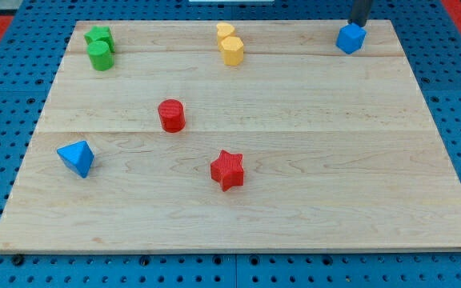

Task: Push the blue cube parallel to the red circle

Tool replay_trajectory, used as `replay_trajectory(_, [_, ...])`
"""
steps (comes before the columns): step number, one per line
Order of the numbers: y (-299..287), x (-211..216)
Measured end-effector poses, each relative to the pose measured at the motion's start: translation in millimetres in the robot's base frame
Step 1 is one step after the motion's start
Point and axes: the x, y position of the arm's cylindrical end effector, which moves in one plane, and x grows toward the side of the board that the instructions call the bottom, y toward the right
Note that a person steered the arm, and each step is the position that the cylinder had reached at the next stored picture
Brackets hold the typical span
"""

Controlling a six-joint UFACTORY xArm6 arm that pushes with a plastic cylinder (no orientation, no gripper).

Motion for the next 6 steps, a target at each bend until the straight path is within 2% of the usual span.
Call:
replay_trajectory(2, [-4,9])
replay_trajectory(3, [-7,35])
replay_trajectory(6, [-22,41])
